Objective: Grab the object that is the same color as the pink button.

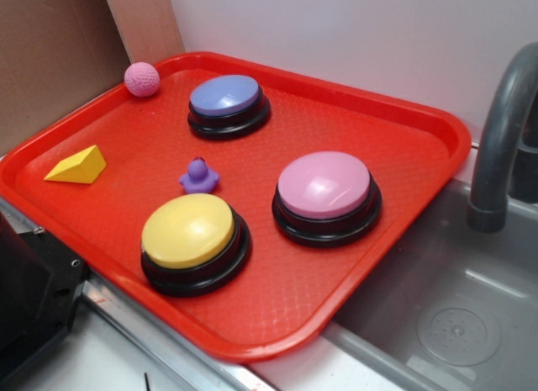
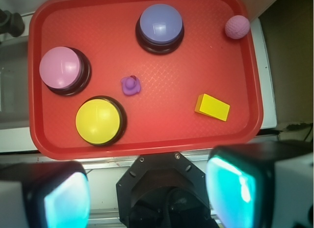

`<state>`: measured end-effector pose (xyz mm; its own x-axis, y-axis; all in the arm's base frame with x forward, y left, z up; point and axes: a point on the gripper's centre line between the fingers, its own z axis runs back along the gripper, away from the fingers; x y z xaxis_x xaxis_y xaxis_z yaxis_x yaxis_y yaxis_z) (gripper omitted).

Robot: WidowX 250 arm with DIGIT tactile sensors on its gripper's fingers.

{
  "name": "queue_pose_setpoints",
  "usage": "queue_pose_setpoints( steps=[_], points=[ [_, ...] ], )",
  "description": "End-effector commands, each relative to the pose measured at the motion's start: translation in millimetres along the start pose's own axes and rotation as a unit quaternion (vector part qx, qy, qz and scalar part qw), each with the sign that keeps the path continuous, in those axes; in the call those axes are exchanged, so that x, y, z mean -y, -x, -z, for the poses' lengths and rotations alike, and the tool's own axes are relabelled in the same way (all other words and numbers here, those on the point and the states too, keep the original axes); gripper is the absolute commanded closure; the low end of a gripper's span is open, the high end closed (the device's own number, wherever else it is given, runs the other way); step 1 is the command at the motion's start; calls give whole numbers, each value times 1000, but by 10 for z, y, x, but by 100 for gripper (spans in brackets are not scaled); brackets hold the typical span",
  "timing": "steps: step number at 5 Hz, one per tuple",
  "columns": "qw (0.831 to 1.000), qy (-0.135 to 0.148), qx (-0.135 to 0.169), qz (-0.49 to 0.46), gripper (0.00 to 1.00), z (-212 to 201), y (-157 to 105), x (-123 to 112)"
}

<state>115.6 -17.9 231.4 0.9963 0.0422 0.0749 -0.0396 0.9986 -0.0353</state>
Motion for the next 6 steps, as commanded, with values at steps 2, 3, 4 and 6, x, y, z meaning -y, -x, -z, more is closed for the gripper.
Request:
queue_pose_setpoints(
  steps=[2,3,4,6],
  points=[
    [957,-103,96,-254,0,626,-744,-594],
    [912,-111,134,-373,0,739,-742,-891],
    [897,-95,146,-406,0,705,-645,-986],
    [897,-95,146,-406,0,705,-645,-986]
  ],
)
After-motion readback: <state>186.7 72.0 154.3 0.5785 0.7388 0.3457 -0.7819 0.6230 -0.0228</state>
